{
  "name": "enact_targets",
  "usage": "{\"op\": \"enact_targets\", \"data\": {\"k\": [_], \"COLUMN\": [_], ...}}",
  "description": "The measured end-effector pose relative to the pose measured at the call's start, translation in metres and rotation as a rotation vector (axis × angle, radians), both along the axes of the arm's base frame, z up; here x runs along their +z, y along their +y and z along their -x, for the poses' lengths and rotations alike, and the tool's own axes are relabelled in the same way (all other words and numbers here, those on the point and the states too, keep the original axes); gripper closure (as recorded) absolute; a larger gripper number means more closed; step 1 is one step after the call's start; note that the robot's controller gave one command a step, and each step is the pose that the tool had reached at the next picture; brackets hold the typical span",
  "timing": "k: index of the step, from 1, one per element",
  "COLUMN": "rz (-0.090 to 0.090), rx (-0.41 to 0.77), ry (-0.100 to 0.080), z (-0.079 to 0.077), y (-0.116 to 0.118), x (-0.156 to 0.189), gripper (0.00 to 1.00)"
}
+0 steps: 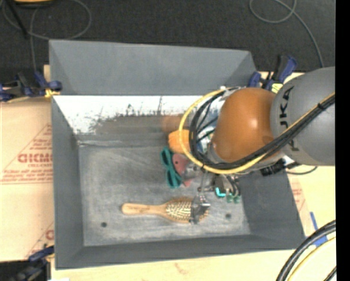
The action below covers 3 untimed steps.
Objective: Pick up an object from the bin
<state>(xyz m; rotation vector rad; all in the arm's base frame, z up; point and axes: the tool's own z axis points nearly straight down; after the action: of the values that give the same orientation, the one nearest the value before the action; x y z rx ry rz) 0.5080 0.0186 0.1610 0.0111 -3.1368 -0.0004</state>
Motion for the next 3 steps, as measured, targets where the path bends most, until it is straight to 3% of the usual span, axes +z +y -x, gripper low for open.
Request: {"op": "enact_targets", "data": {"k": [1,2,3], "rz": [0.0,0.002,0.0], "rx": [0.0,0.058,0.046], "ry": [-0.008,-0.013,-0.003], "z": [-0.002,0.014,0.019], "y": [0.0,-0.014,-0.021], "x": [0.004,-0.058,-0.067], "gripper": [0.0,0.0,0.0]}}
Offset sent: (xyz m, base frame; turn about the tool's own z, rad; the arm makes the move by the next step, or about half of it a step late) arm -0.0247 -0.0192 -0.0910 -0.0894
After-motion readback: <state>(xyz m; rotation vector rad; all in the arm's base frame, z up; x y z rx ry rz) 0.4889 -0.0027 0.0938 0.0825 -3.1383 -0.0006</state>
